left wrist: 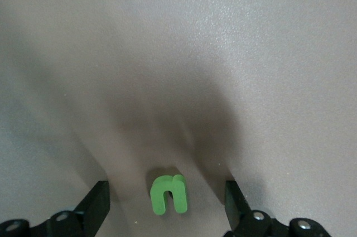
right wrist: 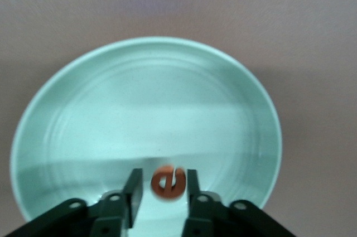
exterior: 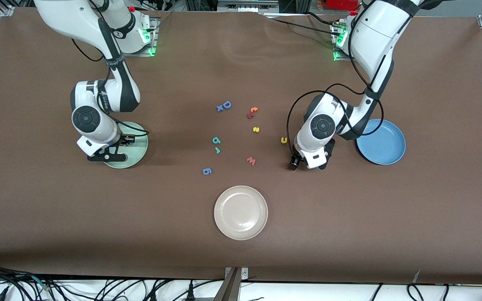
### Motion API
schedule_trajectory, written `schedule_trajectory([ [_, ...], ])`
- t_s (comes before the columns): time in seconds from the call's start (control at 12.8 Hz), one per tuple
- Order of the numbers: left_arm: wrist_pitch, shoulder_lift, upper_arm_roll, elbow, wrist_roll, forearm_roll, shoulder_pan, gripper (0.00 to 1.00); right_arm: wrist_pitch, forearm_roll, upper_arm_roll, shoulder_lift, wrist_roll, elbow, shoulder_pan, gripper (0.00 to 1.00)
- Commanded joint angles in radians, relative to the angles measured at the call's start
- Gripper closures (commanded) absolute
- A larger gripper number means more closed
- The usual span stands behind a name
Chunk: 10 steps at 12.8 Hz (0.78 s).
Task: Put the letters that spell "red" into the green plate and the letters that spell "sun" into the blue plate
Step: 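Release the orange e onto the green plate with the right gripper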
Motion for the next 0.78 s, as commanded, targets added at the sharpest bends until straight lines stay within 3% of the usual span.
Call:
schedule_trajectory([
  [0.0, -0.007, 0.023, 0.01, 0.013, -0.009, 0.025, -0.013, 0.28, -0.026, 0.01, 0.005, -0.028, -0.011, 0.008, 0.004, 0.0],
  [0.23, -0.007, 0.031, 0.01, 0.013, -0.009, 0.052, -0.011, 0.74, -0.233, 0.117, 0.057, -0.048, 0.03, 0.137, 0.015, 0.0],
  [0.39, -0.007, 0.033, 0.01, 0.014, -0.009, 0.054, -0.011, 0.99, -0.269, 0.139, 0.118, -0.036, 0.169, 0.199, 0.038, 0.0],
  [0.7, -0.007, 0.036, 0.01, 0.017, -0.009, 0.052, -0.01, 1.0, -0.165, 0.151, 0.25, 0.034, 0.476, 0.256, 0.059, 0.0],
])
